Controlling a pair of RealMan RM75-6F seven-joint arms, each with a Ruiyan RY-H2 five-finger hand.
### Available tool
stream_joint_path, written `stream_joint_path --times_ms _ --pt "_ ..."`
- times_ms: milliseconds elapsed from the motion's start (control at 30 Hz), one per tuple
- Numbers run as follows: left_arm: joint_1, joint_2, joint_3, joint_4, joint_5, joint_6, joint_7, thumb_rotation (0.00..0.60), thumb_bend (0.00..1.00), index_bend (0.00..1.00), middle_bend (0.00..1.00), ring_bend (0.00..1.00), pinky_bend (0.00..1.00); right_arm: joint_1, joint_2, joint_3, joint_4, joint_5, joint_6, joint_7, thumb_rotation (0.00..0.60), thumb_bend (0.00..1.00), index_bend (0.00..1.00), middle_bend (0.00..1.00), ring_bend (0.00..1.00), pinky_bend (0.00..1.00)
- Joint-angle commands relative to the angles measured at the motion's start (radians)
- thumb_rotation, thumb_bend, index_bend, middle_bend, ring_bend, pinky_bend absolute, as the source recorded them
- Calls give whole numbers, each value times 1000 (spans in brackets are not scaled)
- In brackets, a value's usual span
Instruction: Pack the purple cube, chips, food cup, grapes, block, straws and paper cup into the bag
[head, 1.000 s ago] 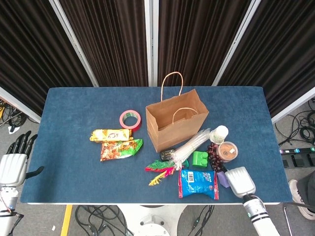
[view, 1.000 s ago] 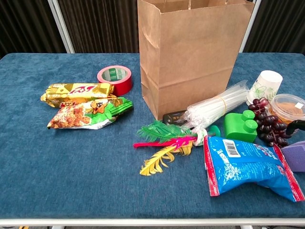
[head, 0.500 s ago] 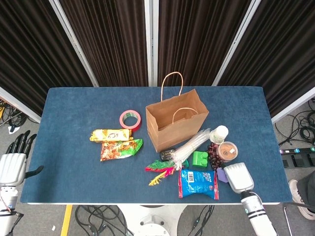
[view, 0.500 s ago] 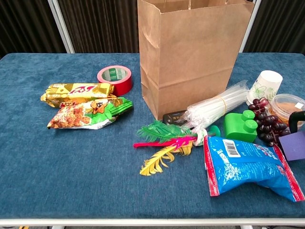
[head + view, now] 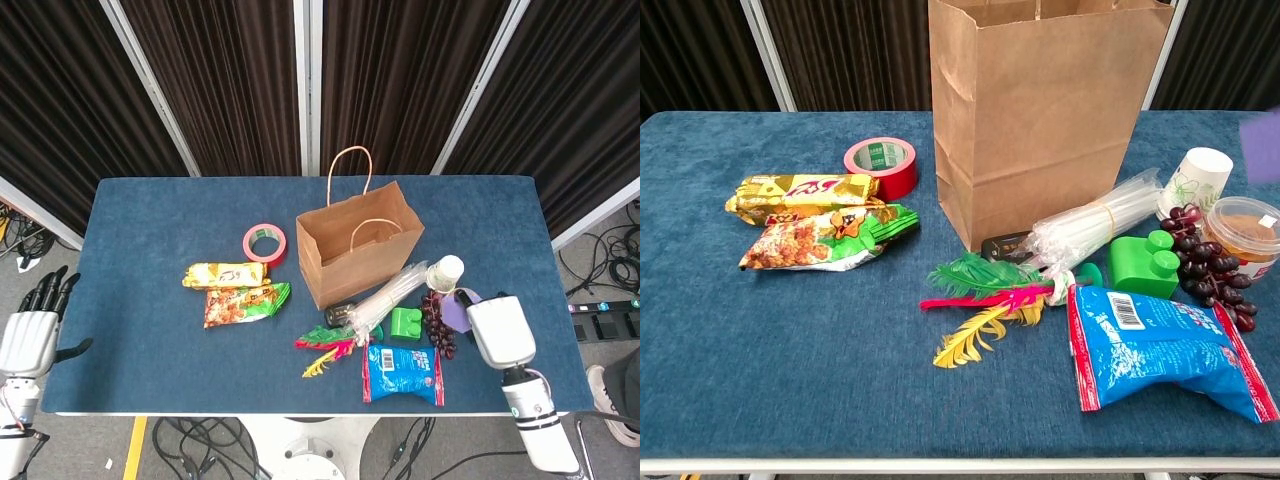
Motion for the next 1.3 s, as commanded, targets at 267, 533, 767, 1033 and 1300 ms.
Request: stream_joint_path --times_ms 267,533,767,1033,1300 --pt "3 13 3 -12 -1 2 10 600 72 114 88 35 196 229 113 293 -227 197 -70 -248 600 105 637 943 880 773" --pt "-5 16 2 -12 -7 -16 13 600 73 113 88 35 196 433 66 442 -184 438 -80 -362 600 104 640 943 881 773" --pt "-11 22 -1 -16 -9 -21 26 600 73 114 88 35 196 599 -2 453 -81 623 -92 -459 600 105 642 944 880 773" --pt "-6 16 9 2 -12 -31 9 600 73 114 87 35 196 701 -105 363 29 762 -93 -503 600 104 642 944 881 773" --pt "-9 15 7 14 -14 -36 -8 600 73 114 87 35 196 747 -153 309 93 805 -88 -481 600 105 643 944 881 773"
